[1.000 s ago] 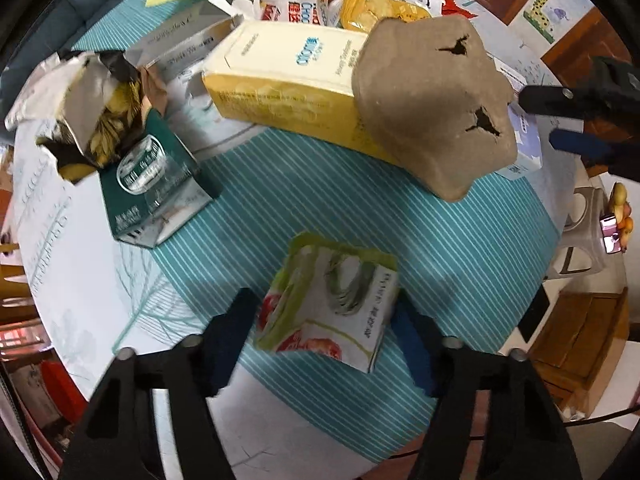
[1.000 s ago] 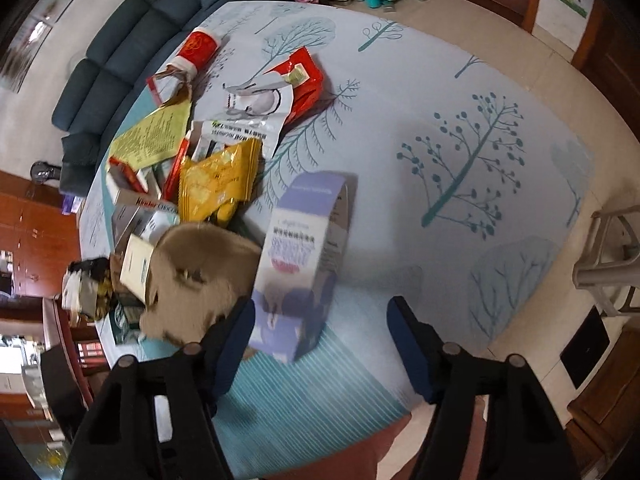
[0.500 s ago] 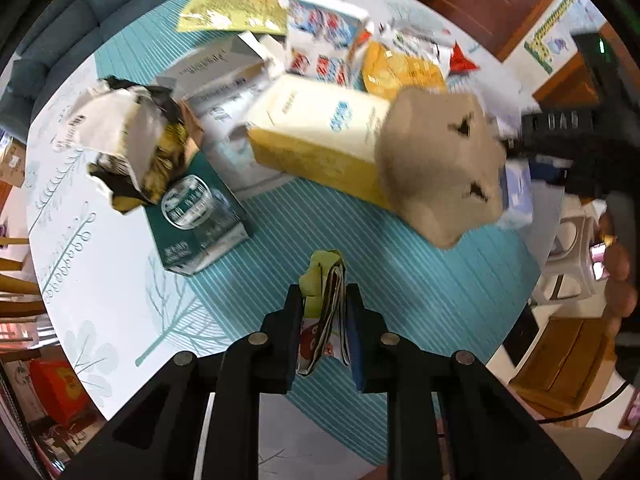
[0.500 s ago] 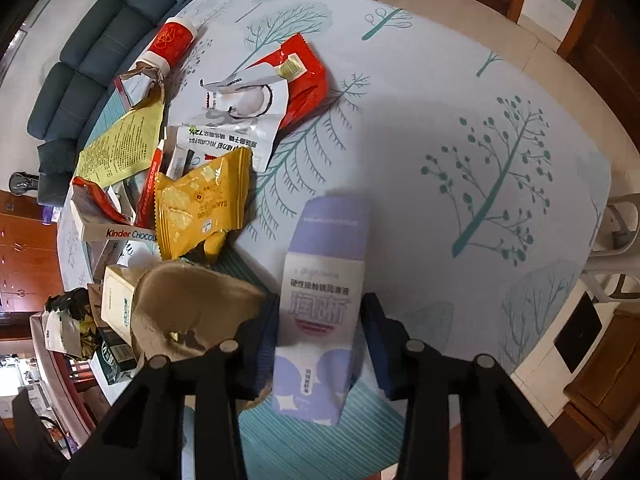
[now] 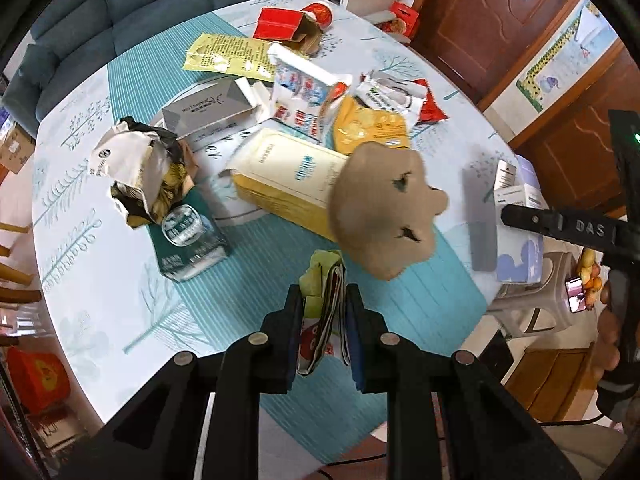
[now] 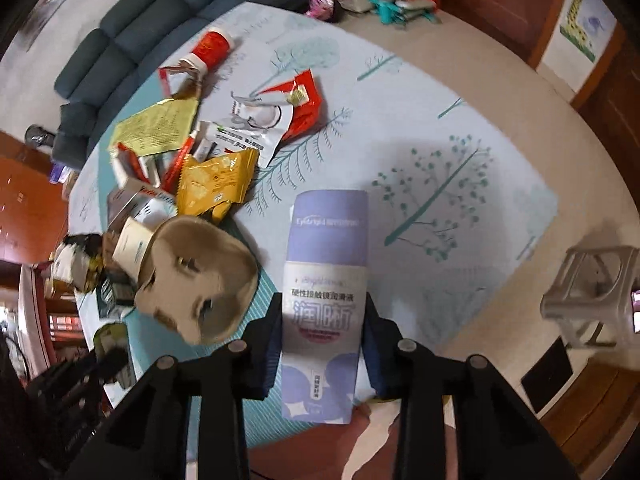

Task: Collect trash
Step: 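Carry the packet and lavender box over the floor bin with both tools, then open both tools to drop the packet and box into the bin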

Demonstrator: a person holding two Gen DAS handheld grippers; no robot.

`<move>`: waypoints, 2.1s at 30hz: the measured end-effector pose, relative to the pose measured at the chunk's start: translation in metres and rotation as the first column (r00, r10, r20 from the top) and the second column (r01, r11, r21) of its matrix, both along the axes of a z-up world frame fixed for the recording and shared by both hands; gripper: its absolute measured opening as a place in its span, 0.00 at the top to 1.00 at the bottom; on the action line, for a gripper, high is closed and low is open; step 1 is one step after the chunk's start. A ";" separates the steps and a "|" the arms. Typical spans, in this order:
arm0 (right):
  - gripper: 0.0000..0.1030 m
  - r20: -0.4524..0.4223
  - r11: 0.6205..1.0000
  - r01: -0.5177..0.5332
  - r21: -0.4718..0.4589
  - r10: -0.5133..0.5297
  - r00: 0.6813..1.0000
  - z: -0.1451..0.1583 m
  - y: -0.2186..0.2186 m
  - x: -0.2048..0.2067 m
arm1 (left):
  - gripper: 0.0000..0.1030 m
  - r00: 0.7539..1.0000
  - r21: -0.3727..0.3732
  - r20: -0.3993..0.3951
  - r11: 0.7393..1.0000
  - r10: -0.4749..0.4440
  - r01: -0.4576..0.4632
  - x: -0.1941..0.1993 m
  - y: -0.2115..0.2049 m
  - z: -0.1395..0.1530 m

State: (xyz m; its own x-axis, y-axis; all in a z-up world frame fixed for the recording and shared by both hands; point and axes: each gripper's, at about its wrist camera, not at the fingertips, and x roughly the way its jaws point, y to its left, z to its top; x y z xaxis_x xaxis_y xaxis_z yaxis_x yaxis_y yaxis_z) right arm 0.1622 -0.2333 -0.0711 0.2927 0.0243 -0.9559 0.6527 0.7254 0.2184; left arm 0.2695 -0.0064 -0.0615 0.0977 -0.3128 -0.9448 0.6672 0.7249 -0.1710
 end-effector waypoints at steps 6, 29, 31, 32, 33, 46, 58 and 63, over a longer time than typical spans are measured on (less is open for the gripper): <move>0.66 0.049 0.999 -0.052 -0.006 0.053 0.997 0.017 -0.009 -0.029 | 0.82 0.999 -0.006 0.008 0.999 0.034 -0.033 -0.037 -0.020 -0.004; 0.66 0.110 0.895 -0.432 0.109 0.421 0.900 -0.029 -0.030 -0.173 | 0.82 0.931 0.114 0.027 0.924 0.363 -0.364 -0.252 -0.048 -0.026; 0.66 0.092 0.892 -0.429 0.143 0.419 0.903 -0.046 -0.025 -0.181 | 0.82 0.933 0.138 0.022 0.923 0.359 -0.359 -0.263 -0.049 -0.034; 0.66 0.081 0.891 -0.425 0.163 0.417 0.905 -0.056 -0.022 -0.184 | 0.82 0.933 0.150 0.016 0.922 0.358 -0.356 -0.268 -0.049 -0.041; 0.66 0.070 0.890 -0.418 0.180 0.412 0.908 -0.067 -0.019 -0.186 | 0.82 0.934 0.160 0.007 0.922 0.357 -0.353 -0.271 -0.050 -0.049; 0.65 0.007 0.911 -0.304 0.278 0.314 0.949 -0.252 0.011 -0.188 | 0.82 0.941 0.185 -0.036 0.927 0.337 -0.325 -0.260 -0.056 -0.230; 0.60 0.000 0.919 -0.252 0.302 0.265 0.964 -0.415 0.014 -0.167 | 0.49 0.937 0.150 -0.062 0.931 0.343 -0.331 -0.239 -0.080 -0.377; 0.31 0.018 0.928 -0.231 0.293 0.236 0.972 -0.431 0.001 -0.167 | 0.19 0.928 0.153 -0.054 0.921 0.370 -0.358 -0.231 -0.079 -0.394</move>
State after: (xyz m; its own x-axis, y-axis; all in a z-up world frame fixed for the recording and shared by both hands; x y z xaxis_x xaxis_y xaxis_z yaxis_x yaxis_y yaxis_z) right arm -0.0052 -0.2320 -0.5021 0.2291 0.3680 -0.9012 0.4783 0.7637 0.4335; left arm 0.0381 -0.0857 -0.4554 0.1020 -0.1363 -0.9854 0.3412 0.9353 -0.0940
